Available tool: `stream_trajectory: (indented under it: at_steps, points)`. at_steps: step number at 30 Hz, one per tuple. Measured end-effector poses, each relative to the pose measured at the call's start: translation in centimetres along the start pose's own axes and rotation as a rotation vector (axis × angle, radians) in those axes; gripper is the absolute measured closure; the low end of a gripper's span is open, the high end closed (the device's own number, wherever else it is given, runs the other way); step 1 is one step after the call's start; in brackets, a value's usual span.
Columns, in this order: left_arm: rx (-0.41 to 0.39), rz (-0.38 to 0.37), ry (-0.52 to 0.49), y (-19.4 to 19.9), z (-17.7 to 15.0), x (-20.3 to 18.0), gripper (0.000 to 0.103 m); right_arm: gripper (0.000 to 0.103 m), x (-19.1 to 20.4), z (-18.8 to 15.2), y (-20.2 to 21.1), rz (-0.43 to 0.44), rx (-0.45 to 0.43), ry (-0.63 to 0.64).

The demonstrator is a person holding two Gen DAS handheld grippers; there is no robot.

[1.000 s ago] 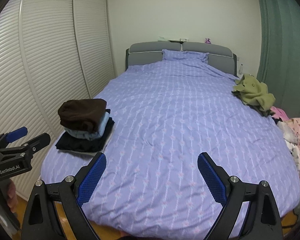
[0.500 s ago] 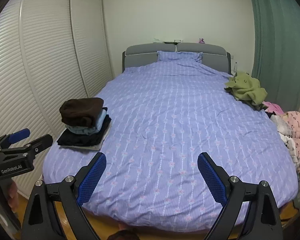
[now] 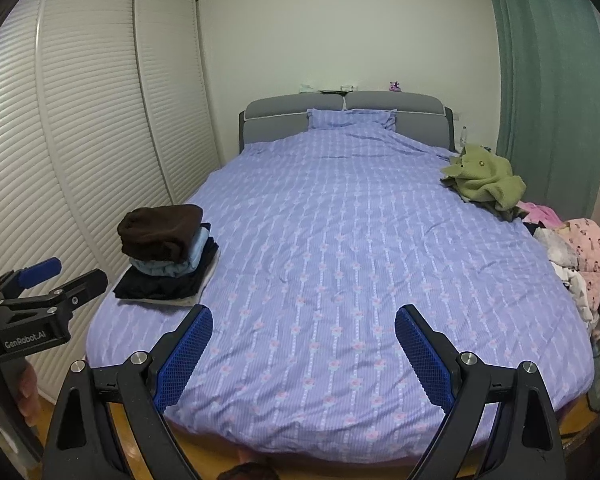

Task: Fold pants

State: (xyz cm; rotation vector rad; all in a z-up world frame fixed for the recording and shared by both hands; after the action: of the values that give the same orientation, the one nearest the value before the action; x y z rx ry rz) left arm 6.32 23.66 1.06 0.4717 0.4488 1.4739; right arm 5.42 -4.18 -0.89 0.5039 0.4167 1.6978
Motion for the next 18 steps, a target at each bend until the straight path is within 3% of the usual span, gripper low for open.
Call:
stream_trajectory:
  at_steps: [18]
  points:
    - [-0.031, -0.021, 0.006, 1.2, 0.3, 0.0, 0.0, 0.009, 0.1, -0.1, 0.4, -0.006, -0.002, -0.001]
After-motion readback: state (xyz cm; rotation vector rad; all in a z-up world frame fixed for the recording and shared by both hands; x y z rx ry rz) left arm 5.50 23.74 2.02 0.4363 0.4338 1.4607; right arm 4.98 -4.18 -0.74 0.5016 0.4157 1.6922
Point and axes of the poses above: each gripper's, at about its wrist camera, not at the fingertips, and y roughly against the way its jaws point, x to its left, z to its top, the point moved 5 cm from there along -y, roughly the way its jaws point, and after that the axes turned 3 degrees about -x, right-handed, at the moved point
